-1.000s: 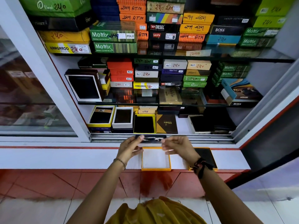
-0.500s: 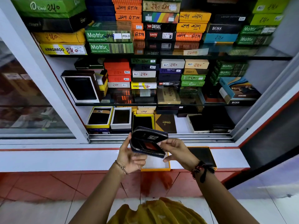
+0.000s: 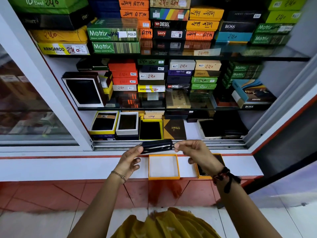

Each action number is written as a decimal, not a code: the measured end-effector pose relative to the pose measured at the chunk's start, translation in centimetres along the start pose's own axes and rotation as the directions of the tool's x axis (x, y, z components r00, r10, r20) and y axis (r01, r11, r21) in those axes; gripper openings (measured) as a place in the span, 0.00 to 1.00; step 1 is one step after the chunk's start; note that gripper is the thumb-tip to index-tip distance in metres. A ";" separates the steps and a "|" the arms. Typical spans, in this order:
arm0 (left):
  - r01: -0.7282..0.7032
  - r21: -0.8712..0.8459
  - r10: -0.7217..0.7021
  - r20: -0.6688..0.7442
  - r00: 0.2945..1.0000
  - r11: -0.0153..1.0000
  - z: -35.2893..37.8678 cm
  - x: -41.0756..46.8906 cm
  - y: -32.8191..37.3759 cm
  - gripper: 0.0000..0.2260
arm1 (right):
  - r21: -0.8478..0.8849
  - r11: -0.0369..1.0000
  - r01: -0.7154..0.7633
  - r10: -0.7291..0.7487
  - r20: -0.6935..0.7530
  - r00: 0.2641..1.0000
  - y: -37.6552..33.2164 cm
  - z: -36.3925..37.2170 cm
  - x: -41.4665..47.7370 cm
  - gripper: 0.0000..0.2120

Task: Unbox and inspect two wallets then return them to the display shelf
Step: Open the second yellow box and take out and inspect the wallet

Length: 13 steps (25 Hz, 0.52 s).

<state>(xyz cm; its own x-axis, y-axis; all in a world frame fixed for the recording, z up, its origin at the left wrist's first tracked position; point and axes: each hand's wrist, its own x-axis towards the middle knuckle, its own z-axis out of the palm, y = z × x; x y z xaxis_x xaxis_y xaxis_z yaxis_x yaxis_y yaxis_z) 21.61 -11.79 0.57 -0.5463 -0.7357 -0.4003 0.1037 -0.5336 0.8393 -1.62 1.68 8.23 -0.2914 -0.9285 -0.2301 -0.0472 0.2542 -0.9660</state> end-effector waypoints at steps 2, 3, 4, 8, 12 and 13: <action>-0.011 0.089 0.018 -0.072 0.997 0.996 1.5 0.0 -0.7 0.33 | -0.074 0.997 0.024 -0.025 -0.013 1.000 0.4 2.5 0.0 0.09; -0.010 0.130 0.021 -0.081 0.997 0.991 2.0 0.0 -1.1 0.33 | -0.117 0.992 0.050 -0.052 -0.016 0.999 0.6 3.6 0.0 0.08; -0.006 0.175 0.020 -0.082 0.996 0.985 2.4 0.0 -1.5 0.33 | -0.153 0.985 0.079 -0.081 -0.010 0.997 1.0 4.5 0.1 0.07; -0.017 0.342 0.052 -0.096 0.994 0.939 2.2 0.5 -2.5 0.25 | -0.333 0.932 0.144 -0.172 -0.056 0.984 3.6 5.0 0.4 0.04; -0.062 0.480 0.072 -0.002 0.997 0.875 1.0 0.9 -4.2 0.26 | -0.401 0.914 0.060 -0.141 -0.176 0.974 7.5 3.1 1.1 0.03; -0.064 0.556 0.071 0.008 0.997 0.829 0.8 1.0 -4.6 0.26 | -0.379 0.925 0.030 -0.101 -0.167 0.981 8.4 3.1 1.2 0.03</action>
<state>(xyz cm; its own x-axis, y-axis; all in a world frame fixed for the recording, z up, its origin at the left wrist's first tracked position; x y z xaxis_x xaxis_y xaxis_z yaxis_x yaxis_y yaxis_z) 19.98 -9.70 -3.43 -0.5442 -0.7684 -0.3366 -0.3416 -0.1636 0.9255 0.57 1.86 -0.53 -0.4407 -0.8910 -0.1088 -0.4145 0.3095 -0.8558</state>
